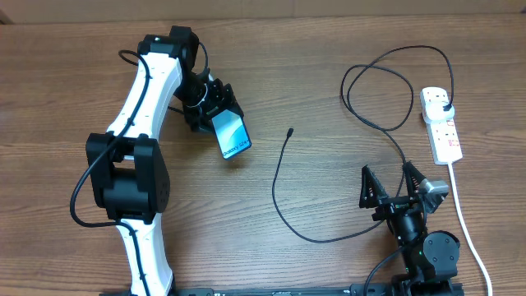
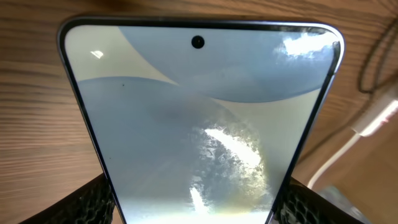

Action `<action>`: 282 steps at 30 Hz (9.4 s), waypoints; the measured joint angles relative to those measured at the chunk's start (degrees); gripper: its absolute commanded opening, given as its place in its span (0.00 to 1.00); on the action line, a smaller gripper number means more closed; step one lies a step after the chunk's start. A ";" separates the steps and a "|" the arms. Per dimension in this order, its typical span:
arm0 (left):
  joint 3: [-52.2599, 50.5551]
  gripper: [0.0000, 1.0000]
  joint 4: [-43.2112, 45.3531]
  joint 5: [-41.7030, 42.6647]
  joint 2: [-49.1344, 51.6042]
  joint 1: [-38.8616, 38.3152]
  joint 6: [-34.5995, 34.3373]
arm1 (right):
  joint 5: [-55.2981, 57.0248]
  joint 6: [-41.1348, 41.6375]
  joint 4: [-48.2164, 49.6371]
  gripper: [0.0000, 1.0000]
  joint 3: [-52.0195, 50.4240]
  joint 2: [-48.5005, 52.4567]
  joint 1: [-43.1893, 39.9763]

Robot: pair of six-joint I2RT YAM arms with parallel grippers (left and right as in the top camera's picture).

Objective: Plug charger to phone and switch on socket

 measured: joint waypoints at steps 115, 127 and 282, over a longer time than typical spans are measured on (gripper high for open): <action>0.07 0.68 -18.21 45.18 0.00 4.15 -19.43 | -8.59 4.87 -22.05 1.00 21.16 19.15 0.00; 0.07 0.68 -18.10 44.83 0.00 4.15 -19.54 | -8.98 4.92 -41.70 1.00 44.87 38.75 0.04; 0.09 0.72 -7.34 4.39 0.00 -7.50 -48.70 | -19.52 46.93 -5.60 0.10 56.61 94.14 27.19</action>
